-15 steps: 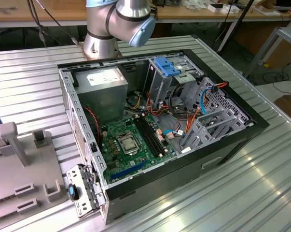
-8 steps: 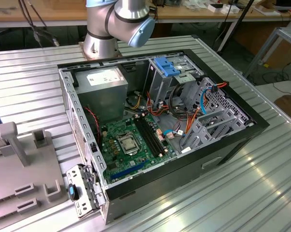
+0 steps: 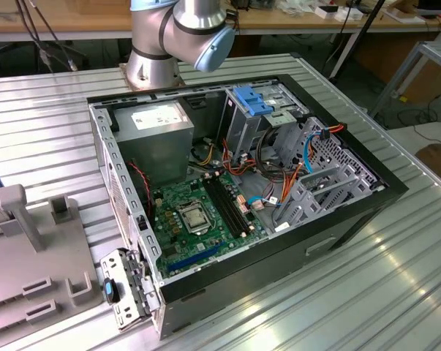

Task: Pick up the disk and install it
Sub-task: 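Pick up the disk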

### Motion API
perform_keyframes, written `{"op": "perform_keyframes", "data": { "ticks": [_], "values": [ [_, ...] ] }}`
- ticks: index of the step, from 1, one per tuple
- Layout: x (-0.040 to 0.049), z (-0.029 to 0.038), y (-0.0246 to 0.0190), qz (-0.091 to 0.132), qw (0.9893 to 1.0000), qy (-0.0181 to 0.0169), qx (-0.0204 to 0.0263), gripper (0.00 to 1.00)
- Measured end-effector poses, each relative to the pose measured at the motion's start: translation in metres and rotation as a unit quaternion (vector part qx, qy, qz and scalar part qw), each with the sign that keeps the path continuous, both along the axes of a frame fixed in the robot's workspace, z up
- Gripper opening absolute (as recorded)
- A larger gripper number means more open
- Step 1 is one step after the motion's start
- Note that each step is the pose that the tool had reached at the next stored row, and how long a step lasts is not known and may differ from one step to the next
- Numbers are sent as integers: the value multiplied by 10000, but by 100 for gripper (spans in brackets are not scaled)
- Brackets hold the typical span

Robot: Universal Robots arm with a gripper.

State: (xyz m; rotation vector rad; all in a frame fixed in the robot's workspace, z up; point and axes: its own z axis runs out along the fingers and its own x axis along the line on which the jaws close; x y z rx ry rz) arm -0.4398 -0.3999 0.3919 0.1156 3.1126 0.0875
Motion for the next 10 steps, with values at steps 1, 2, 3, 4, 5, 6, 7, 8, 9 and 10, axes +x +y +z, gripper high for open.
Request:
{"op": "perform_keyframes", "data": {
  "ticks": [1,2,3,4,5,6,7,8,9,10],
  "values": [
    [0,0,0,0,10000,0,0,11],
    [0,0,0,0,10000,0,0,11],
    [0,0,0,0,10000,0,0,11],
    [0,0,0,0,10000,0,0,11],
    [0,0,0,0,10000,0,0,11],
    [0,0,0,0,10000,0,0,11],
    [0,0,0,1,10000,0,0,11],
    [0,0,0,1,10000,0,0,11],
    [-1,-1,0,208,9998,-1,0,11],
    [0,-1,0,327,9995,0,0,11]
  ]
}}
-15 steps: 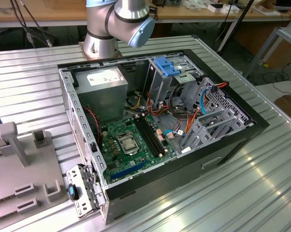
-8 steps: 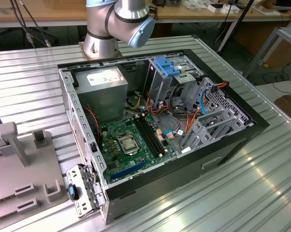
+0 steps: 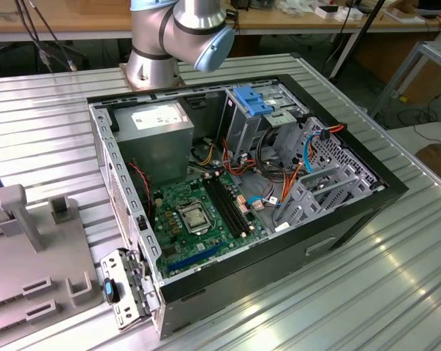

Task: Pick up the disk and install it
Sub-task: 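Pick up the disk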

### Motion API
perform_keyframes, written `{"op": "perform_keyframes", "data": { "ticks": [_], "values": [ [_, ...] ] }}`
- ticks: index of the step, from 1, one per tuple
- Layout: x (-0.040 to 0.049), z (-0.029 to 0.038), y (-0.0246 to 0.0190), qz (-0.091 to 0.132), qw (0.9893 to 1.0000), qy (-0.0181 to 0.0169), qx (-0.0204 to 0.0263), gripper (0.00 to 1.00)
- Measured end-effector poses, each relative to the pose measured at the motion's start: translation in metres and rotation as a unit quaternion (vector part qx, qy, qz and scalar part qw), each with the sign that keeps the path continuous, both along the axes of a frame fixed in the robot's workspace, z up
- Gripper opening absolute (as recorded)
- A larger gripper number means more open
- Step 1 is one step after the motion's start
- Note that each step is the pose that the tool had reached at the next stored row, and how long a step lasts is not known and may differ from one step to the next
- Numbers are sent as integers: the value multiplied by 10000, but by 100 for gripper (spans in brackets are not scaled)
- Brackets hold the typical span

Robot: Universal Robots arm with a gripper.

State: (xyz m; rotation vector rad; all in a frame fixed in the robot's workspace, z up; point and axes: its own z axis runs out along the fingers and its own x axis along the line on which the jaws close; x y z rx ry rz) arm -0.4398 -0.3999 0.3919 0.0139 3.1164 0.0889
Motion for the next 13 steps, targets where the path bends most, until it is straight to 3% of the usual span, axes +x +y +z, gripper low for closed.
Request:
{"op": "perform_keyframes", "data": {
  "ticks": [2,4,6,10,12,13],
  "values": [
    [0,0,0,246,9997,0,0,11],
    [0,1,0,505,9987,0,-1,11],
    [0,0,0,639,9980,0,0,11],
    [0,0,0,986,9951,0,0,11],
    [0,0,0,1244,9922,-1,-1,11],
    [0,0,0,1317,9913,0,-1,11]
  ]
}}
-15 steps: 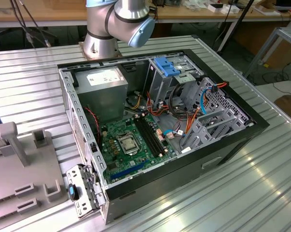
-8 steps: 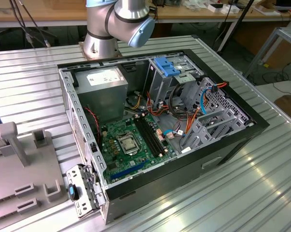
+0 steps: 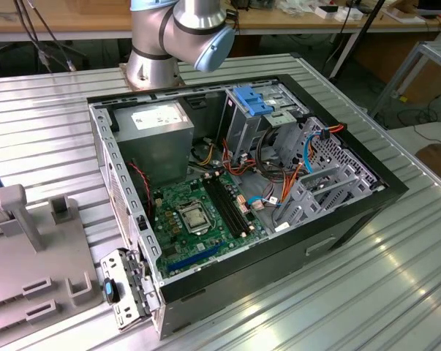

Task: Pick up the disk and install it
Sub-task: 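Pick up the disk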

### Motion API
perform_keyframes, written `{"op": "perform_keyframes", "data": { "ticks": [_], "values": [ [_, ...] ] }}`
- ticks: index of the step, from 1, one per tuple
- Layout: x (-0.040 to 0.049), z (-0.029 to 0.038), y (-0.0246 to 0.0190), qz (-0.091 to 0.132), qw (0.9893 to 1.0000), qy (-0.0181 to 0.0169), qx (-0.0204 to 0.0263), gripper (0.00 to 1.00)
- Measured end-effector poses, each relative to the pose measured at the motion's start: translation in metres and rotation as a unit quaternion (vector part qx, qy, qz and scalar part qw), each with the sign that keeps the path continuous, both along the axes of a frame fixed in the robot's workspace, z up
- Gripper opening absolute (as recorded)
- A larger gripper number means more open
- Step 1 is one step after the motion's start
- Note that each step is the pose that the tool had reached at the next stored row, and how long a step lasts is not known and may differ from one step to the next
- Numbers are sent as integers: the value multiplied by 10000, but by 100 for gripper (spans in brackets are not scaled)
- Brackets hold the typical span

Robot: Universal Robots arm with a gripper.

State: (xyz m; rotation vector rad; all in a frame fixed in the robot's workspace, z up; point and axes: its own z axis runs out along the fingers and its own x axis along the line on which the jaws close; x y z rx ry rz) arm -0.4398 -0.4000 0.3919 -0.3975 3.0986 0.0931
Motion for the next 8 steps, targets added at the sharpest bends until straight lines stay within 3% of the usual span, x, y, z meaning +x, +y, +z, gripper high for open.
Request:
{"op": "perform_keyframes", "data": {
  "ticks": [3,6,8],
  "values": [
    [-1,0,0,350,9994,0,0,11],
    [-1,0,0,556,9985,-1,0,11],
    [-2,0,0,778,9970,-1,0,11]
  ]
}}
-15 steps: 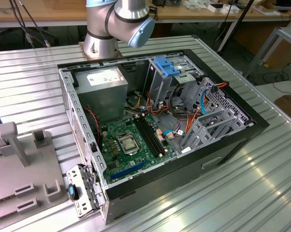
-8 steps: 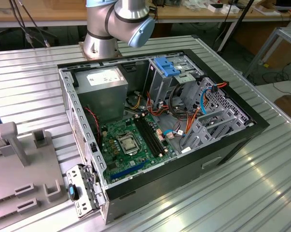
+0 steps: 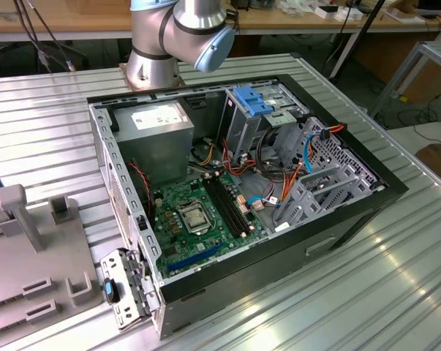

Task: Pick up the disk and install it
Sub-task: 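Pick up the disk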

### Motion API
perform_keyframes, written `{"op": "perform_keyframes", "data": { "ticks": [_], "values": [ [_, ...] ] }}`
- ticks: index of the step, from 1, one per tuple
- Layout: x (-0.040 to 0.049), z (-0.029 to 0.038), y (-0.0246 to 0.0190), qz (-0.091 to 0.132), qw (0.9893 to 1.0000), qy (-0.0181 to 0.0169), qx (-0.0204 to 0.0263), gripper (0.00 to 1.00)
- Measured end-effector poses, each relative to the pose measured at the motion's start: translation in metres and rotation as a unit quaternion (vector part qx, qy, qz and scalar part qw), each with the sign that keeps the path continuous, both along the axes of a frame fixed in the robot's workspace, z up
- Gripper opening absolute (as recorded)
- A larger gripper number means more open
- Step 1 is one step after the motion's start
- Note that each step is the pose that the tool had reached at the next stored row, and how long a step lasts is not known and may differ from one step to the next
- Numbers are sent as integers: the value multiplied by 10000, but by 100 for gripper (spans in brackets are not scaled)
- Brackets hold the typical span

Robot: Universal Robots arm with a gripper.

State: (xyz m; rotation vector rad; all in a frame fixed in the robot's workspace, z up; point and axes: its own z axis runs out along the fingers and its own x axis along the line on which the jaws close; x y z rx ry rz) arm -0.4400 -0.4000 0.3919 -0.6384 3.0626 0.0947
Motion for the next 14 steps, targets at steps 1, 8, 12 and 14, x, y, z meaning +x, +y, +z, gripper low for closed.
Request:
{"op": "perform_keyframes", "data": {
  "ticks": [1,8,12,14],
  "values": [
    [0,0,0,60,10000,0,0,11],
    [-5,1,0,603,9982,-3,0,11],
    [-8,0,0,948,9955,-6,0,11],
    [-10,-1,0,1136,9935,-8,0,11]
  ]
}}
